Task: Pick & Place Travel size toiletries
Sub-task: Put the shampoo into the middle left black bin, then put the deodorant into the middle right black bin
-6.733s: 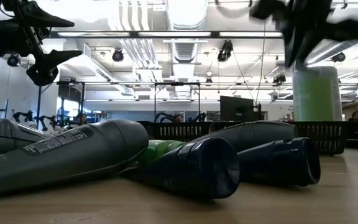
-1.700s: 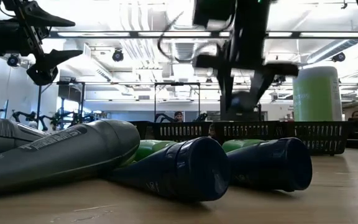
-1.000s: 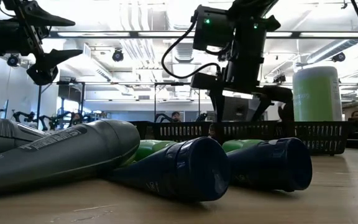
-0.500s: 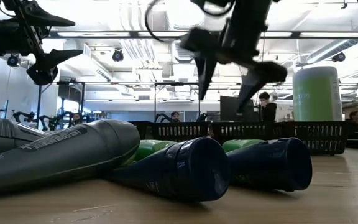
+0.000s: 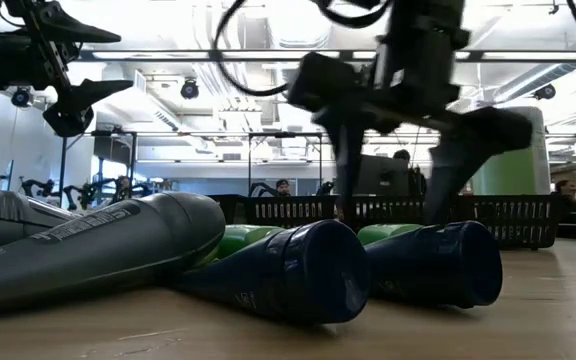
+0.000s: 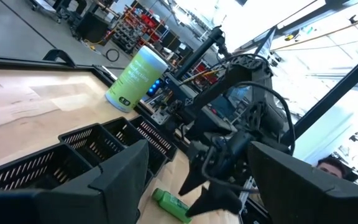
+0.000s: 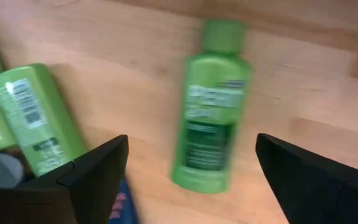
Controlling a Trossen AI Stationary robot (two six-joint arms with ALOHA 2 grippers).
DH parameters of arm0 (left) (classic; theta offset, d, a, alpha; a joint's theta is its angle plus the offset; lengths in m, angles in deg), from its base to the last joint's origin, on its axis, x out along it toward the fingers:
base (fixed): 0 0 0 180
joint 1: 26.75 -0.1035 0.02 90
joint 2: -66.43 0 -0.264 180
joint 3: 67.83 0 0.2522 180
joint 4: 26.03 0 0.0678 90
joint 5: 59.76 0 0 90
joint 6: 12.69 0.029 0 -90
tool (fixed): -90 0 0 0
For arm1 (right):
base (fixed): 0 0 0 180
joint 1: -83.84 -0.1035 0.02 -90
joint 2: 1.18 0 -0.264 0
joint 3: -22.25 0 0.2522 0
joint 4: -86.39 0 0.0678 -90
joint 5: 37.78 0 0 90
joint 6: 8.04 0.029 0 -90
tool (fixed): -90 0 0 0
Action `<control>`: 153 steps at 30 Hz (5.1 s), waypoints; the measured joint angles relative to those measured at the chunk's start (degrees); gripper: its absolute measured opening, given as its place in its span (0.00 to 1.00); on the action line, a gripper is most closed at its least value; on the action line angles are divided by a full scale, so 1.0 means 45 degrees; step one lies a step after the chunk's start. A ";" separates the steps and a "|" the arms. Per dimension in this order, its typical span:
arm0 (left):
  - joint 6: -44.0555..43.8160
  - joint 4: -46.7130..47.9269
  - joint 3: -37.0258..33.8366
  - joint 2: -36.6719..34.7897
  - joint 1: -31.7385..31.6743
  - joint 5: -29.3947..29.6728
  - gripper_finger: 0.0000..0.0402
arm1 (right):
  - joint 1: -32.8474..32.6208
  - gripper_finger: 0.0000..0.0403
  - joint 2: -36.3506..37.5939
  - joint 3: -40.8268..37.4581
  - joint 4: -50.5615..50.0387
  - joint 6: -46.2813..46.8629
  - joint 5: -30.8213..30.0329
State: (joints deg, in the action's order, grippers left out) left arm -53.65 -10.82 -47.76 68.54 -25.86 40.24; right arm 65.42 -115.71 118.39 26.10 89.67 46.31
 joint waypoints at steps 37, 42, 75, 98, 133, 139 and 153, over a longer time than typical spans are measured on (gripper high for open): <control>0.0008 0.0068 0.0000 0.0005 -0.0005 -0.0001 0.70 | 0.0175 0.25 -0.2400 0.3116 -0.2086 -0.1386 -0.0423; 0.0003 0.0068 0.0000 0.0005 0.0000 -0.0001 0.70 | 0.0517 0.27 -0.1988 0.5035 -0.1882 -0.2560 -0.0399; -0.0706 0.0063 0.0000 0.0005 -0.0002 -0.0006 0.70 | 0.4097 0.57 -0.2013 0.4153 -0.0824 -0.4635 -0.1313; -0.5844 0.0016 0.0163 0.1999 0.0018 -0.0831 0.70 | 0.0544 0.59 0.3604 -0.0651 0.1251 -0.5918 -0.2733; 0.3731 0.7686 0.8548 1.5784 0.7168 -0.2387 0.70 | 0.0476 0.85 0.6512 -0.4475 0.3411 -0.7047 -0.2232; 0.3659 0.7773 0.8548 1.7120 0.7436 -0.2406 0.70 | 0.0451 0.90 0.6512 -0.4480 0.3405 -0.7051 -0.2210; 0.3319 0.7058 0.8639 1.9357 0.7470 -0.1891 0.70 | 0.0452 0.89 0.6512 -0.4504 0.3319 -0.7197 -0.2220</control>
State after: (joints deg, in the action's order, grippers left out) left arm -38.72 20.94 -8.89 155.65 7.76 31.73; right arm 67.45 -86.41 98.12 41.03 57.28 36.32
